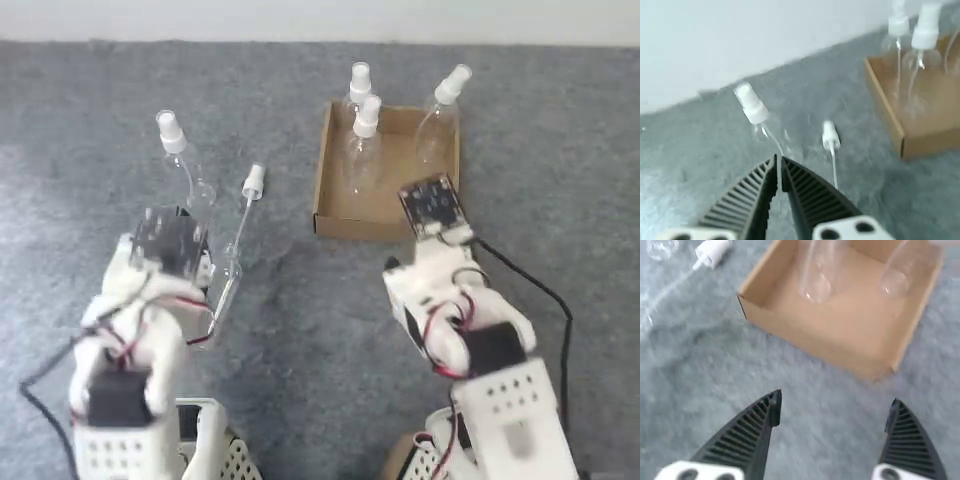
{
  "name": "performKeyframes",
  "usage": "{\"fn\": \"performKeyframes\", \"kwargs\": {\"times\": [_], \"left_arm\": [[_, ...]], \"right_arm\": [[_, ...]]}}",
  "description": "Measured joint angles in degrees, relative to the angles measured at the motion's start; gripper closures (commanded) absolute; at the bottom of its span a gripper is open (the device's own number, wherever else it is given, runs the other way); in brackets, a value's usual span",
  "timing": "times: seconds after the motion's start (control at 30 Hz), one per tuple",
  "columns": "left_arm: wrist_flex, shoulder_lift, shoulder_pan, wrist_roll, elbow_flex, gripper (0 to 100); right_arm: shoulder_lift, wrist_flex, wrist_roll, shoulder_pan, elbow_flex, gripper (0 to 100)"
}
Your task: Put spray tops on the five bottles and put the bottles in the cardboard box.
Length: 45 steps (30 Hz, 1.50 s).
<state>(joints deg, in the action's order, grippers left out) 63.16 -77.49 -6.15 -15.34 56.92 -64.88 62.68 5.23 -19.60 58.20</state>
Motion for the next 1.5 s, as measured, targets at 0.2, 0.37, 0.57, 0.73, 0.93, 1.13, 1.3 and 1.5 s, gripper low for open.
{"fn": "performKeyframes", "kwargs": {"times": [0.2,0.37,0.57,0.73,0.93,1.13,1.3,1.5], "left_arm": [[12.92,30.24,1.67,-0.53,-22.07,85],[14.59,48.97,1.85,-0.53,-28.48,78],[14.59,58.55,-2.29,-3.43,-27.43,75],[14.59,62.68,-3.6,-6.07,-25.93,75],[13.89,69.45,-5.8,-10.81,-22.77,75],[11.34,75.87,-7.65,-12.04,-22.51,80],[10.9,76.48,-2.37,-11.43,-21.1,84],[10.73,76.48,4.04,-3.6,-21.19,91]], "right_arm": [[-5.01,3.6,1.85,0.7,6.42,70.7],[-5.19,3.6,2.2,0.7,7.91,70.7],[-5.19,3.6,2.2,0.7,7.91,70.7],[-5.19,3.6,2.2,0.7,7.91,70.7],[-5.27,3.6,2.2,0.7,7.91,70.7],[-5.27,3.6,2.2,0.7,7.91,70.7],[-5.27,3.6,2.2,0.7,7.91,70.7],[-5.27,3.6,2.2,0.7,7.91,70.7]]}}
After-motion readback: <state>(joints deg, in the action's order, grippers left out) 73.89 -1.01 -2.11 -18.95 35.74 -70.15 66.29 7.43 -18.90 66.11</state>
